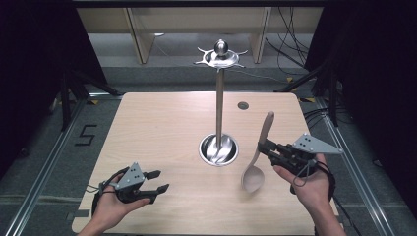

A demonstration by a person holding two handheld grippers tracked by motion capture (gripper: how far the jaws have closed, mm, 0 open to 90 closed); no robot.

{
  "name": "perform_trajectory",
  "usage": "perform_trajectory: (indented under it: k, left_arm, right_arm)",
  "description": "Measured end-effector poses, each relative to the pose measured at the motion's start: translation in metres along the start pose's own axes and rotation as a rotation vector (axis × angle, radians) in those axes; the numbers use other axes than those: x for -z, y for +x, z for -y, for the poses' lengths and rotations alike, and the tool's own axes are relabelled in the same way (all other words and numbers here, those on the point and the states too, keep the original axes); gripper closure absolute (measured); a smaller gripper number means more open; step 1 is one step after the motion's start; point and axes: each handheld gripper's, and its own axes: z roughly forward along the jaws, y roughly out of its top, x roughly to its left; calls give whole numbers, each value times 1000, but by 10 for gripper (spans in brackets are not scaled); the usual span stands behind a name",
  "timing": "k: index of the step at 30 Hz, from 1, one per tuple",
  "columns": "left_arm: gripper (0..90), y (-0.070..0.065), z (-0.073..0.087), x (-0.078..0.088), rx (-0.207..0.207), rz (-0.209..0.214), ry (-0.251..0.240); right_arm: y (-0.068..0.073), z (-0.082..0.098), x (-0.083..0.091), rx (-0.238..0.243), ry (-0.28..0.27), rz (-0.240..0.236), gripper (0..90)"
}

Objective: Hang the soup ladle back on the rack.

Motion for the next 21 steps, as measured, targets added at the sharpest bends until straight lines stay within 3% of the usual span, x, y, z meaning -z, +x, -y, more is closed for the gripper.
perform_trajectory:
  k: [1,3,4,9,10,11,12,13,14,16,18,21]
  left_arm:
    - [422,0,0,0,0,0,0]
    - [406,-2,-18,1,-19,0,-54]
    - [397,-4,-25,0,-20,-2,-72]
    - [363,-7,-46,-2,-39,6,-114]
    - [357,-9,-57,-4,-12,16,-142]
    - [355,-10,-63,-5,-6,26,-157]
    - [353,-11,-69,-5,0,30,-168]
    - [355,-12,-74,-6,-2,36,-179]
    - [360,-15,-81,-7,7,35,-193]
    - [368,-20,-93,-11,-2,48,-216]
    - [381,-24,-105,-14,-30,64,-240]
    - [405,-31,-120,-19,-27,86,-245]
  right_arm:
    - [4,0,0,-19,11,6,751]
    - [6,1,-4,12,-2,-27,751]
    - [8,1,-5,26,1,-21,751]
    - [18,1,-10,22,4,-47,751]
    - [22,1,-10,39,15,-33,752]
    - [24,2,-11,30,11,-42,751]
    - [25,2,-12,52,10,-47,751]
    - [26,2,-13,65,-3,-29,751]
    - [28,2,-14,47,17,-59,751]
    - [32,3,-15,34,15,-54,751]
    - [32,3,-17,64,7,-58,751]
    - [34,3,-17,54,15,-40,751]
